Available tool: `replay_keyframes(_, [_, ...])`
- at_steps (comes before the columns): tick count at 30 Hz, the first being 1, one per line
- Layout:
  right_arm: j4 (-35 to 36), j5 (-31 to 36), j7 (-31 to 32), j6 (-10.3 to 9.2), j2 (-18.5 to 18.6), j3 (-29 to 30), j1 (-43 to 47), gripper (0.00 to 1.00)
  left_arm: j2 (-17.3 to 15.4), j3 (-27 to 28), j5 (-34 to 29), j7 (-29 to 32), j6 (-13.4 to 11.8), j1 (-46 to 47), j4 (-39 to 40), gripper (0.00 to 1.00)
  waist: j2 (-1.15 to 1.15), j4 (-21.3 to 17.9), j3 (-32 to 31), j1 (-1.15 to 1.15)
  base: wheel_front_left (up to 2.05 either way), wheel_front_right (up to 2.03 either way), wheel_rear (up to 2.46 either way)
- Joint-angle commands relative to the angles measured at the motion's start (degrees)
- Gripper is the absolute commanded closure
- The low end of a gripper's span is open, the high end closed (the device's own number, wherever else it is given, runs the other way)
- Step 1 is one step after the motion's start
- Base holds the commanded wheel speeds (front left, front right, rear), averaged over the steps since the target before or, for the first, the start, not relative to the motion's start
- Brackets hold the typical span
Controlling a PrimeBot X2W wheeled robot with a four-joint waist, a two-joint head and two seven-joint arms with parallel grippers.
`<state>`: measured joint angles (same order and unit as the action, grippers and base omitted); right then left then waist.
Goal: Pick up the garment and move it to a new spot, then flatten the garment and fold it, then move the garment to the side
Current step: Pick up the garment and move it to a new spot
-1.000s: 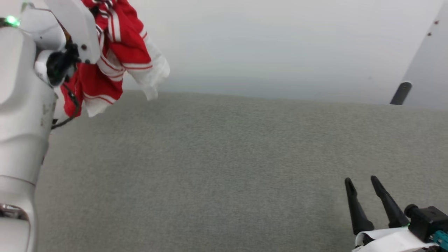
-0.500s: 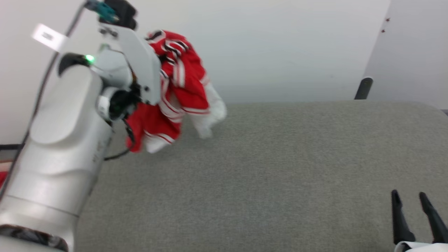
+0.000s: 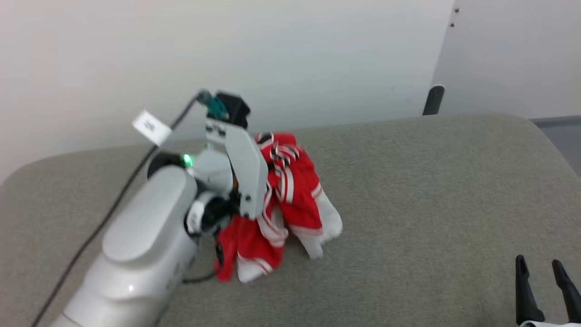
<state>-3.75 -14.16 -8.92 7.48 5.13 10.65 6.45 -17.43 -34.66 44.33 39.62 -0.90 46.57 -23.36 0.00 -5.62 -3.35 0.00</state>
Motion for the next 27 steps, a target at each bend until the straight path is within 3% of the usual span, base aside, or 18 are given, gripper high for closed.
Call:
replay_keyframes(1, [-0.3,-0.2,-0.4,0.02,-0.3,-0.3,0.2,0.0,0.0,-0.3,0.4,0.3,-0.8,-2.1,0.8,1.0,0.0,-1.2,0.8,0.0,0.0,0.0,0.0])
replay_keyframes(10, [-1.8,-0.4,-0.8,0.02,-0.7,-1.1,-0.8,0.0,-0.3,-2.9,0.6,1.7,-2.2,-9.1,0.6,1.0,0.0,-3.0,2.2,0.0,0.0,0.0,0.0])
replay_keyframes(18, [-2.7,-0.7,-0.5,0.02,-0.8,-1.9,-1.8,0.0,0.6,-3.3,1.8,2.5,-1.7,-9.1,-2.6,1.0,0.0,-3.2,2.8,0.0,0.0,0.0,0.0])
replay_keyframes(21, [-2.7,-0.8,-0.4,0.02,-0.6,-2.0,-2.1,0.0,0.8,-3.2,2.2,3.0,-1.4,-8.1,-3.0,0.0,0.0,-2.8,2.6,0.0,0.0,0.0,0.0])
replay_keyframes(27, [-2.6,-0.7,-0.2,0.02,-0.4,-2.0,-1.6,0.0,0.6,-2.9,3.1,3.8,-0.5,-7.1,-2.0,0.0,0.0,-1.5,1.9,0.0,0.0,0.0,0.0])
